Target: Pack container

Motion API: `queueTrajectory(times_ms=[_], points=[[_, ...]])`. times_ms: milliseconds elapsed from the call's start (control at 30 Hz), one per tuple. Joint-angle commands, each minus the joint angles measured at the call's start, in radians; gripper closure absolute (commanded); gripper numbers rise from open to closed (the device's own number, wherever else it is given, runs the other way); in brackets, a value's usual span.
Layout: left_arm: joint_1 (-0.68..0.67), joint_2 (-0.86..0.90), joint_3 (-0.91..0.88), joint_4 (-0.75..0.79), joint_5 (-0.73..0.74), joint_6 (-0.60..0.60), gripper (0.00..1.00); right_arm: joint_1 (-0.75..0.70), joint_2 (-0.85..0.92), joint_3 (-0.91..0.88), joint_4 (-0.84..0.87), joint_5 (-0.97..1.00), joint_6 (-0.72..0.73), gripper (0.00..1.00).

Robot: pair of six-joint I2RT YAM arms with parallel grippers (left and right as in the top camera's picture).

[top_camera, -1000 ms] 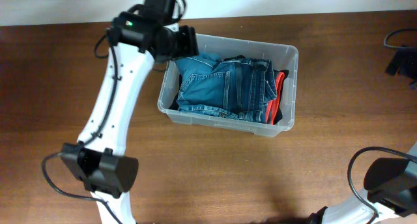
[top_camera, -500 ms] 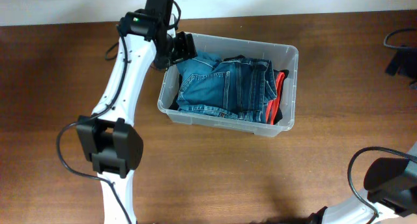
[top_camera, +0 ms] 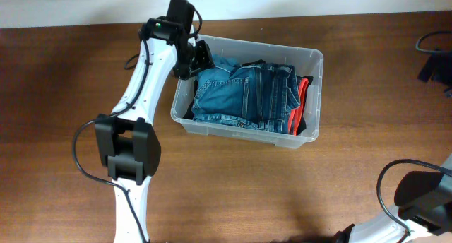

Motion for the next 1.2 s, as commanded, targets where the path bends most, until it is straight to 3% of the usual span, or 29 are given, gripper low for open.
queueTrajectory(times_ms=[0, 133, 200, 700, 1000, 1167], points=[[-0.017, 0.012, 0.001, 0.025, 0.018, -0.005, 0.57, -0.003, 0.001, -0.005, 0.0, -0.002, 0.003, 0.01], [-0.017, 0.012, 0.001, 0.032, 0.018, 0.002, 0.89, -0.003, 0.001, -0.005, 0.0, -0.002, 0.003, 0.02], [-0.019, 0.012, 0.001, 0.041, 0.019, 0.027, 0.99, -0.003, 0.001, -0.005, 0.0, -0.002, 0.003, 0.02], [-0.125, 0.012, 0.174, 0.092, 0.019, 0.547, 0.99, -0.003, 0.001, -0.005, 0.0, -0.002, 0.003, 0.01], [-0.171, 0.011, 0.207, 0.093, 0.018, 0.701, 0.99, -0.003, 0.001, -0.005, 0.0, -0.002, 0.003, 0.02], [-0.17, -0.003, 0.207, 0.113, 0.019, 0.703, 1.0, -0.003, 0.001, -0.005, 0.0, -0.002, 0.003, 0.02]])
